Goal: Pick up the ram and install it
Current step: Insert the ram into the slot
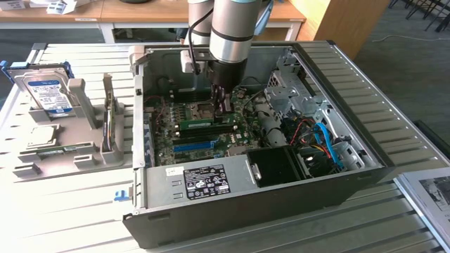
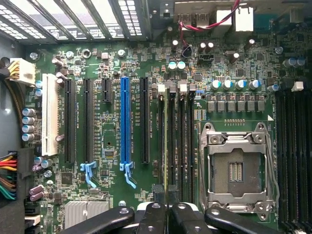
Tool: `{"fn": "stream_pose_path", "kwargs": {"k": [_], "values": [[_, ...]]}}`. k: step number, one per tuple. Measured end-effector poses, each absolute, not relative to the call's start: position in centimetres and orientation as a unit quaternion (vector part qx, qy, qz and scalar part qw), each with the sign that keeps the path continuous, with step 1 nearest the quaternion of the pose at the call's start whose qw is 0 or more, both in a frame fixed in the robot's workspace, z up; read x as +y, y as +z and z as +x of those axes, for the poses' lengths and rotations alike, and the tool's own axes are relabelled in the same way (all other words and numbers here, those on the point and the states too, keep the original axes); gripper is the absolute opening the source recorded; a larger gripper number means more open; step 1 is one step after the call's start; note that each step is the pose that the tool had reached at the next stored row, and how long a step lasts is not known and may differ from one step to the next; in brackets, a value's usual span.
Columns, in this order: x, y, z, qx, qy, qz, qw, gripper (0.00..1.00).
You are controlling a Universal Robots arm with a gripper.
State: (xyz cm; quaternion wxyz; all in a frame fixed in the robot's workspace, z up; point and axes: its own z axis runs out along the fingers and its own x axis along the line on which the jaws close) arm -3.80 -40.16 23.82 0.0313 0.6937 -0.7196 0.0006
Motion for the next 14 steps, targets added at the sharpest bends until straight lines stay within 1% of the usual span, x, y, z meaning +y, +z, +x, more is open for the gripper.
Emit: {"fn": "stream_pose_path", "kwargs": {"k": [14], "values": [[-40.16, 23.81, -3.79, -0.717, 0.001, 0.696, 0.031, 0.12]]}}
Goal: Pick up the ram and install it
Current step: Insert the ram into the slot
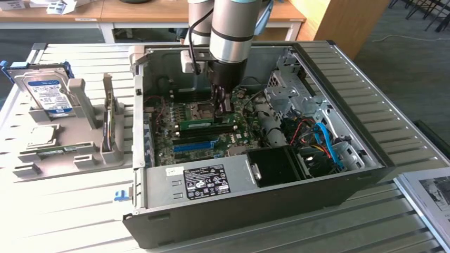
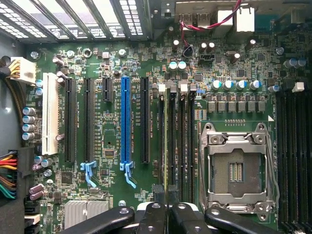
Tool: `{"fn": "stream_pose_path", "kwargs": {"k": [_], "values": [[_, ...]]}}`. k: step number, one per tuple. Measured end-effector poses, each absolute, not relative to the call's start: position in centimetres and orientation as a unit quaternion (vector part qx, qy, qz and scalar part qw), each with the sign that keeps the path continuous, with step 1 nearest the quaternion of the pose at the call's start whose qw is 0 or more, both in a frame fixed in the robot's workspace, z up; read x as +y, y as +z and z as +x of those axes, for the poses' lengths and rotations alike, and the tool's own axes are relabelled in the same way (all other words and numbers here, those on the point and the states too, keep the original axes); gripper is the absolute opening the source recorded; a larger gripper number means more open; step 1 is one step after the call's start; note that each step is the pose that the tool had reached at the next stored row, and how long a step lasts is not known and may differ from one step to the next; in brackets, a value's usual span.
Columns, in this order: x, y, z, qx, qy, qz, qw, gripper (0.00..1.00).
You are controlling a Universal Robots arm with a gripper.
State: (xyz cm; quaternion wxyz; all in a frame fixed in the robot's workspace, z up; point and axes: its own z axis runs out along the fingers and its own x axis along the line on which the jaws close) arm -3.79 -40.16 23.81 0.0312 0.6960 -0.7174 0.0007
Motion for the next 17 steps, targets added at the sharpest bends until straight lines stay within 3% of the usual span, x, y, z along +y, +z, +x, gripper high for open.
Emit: {"fn": "stream_pose_path", "kwargs": {"k": [17], "values": [[-40.16, 23.41, -3.69, -0.717, 0.001, 0.696, 0.031, 0.12]]}}
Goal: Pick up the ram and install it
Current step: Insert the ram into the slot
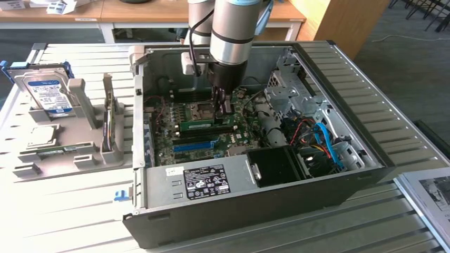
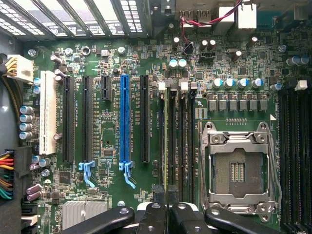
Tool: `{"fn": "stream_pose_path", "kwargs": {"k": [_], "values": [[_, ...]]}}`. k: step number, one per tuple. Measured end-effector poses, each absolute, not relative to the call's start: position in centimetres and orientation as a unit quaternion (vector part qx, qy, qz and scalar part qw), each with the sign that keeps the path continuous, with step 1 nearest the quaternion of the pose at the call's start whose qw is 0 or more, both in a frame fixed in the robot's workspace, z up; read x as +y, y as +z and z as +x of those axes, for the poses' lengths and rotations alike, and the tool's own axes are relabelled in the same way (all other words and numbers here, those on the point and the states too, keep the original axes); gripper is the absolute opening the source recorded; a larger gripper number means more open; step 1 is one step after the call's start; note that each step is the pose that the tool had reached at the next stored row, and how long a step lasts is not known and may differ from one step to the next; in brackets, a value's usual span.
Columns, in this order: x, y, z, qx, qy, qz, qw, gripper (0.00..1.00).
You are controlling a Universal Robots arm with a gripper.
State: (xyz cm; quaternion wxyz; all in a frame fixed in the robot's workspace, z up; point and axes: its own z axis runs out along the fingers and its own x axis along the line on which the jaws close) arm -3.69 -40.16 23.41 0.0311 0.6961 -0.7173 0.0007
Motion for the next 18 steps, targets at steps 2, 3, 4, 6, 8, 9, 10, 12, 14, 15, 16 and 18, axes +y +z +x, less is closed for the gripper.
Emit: {"fn": "stream_pose_path", "kwargs": {"k": [2, 3, 4, 6, 8, 9, 10, 12, 14, 15, 16, 18], "values": [[-40.16, 23.41, -3.69, -0.717, 0.001, 0.696, 0.031, 0.12], [-40.16, 23.41, -3.69, -0.717, 0.001, 0.696, 0.031, 0.12], [-40.18, 23.39, -3.69, -0.717, 0.001, 0.696, 0.031, 0.12], [-40.22, 23.36, -3.69, -0.717, 0.001, 0.696, 0.031, 0.12], [-40.27, 23.31, -3.69, -0.717, 0.001, 0.696, 0.031, 0.12], [-40.29, 23.28, -3.69, -0.717, 0.001, 0.696, 0.031, 0.12], [-40.31, 23.25, -3.69, -0.717, 0.001, 0.696, 0.031, 0.12], [-40.34, 23.18, -3.69, -0.717, 0.001, 0.696, 0.031, 0.12], [-40.36, 23.14, -3.7, -0.717, 0.001, 0.696, 0.031, 0.12], [-40.36, 23.12, -3.69, -0.717, 0.001, 0.696, 0.031, 0.12], [-40.36, 23.12, -3.69, -0.717, 0.001, 0.696, 0.031, 0.12], [-40.36, 23.1, -3.69, -0.717, 0.001, 0.696, 0.031, 0.12]]}}
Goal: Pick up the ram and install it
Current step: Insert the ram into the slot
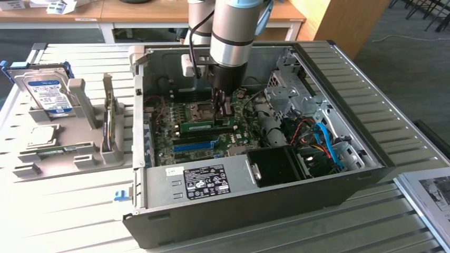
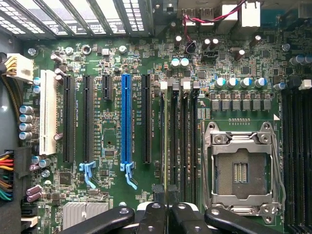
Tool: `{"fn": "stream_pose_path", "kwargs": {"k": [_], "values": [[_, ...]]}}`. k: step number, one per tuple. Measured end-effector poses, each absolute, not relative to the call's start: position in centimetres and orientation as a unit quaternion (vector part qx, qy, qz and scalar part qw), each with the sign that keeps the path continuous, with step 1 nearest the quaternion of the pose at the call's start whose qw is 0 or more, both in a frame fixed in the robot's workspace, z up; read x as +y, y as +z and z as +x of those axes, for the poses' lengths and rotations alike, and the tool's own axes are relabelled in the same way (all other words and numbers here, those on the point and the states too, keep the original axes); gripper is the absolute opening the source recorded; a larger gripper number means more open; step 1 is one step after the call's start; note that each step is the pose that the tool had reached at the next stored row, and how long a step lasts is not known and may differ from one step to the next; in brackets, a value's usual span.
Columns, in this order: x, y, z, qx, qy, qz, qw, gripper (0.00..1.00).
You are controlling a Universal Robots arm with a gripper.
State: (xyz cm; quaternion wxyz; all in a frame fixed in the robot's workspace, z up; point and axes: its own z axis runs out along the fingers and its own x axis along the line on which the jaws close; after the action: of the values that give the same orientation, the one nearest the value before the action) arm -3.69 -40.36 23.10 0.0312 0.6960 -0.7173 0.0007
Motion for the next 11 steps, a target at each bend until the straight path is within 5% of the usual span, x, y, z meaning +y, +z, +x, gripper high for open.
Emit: {"fn": "stream_pose_path", "kwargs": {"k": [11], "values": [[-40.36, 22.86, -3.69, -0.717, 0.001, 0.697, 0.03, 0.12]]}}
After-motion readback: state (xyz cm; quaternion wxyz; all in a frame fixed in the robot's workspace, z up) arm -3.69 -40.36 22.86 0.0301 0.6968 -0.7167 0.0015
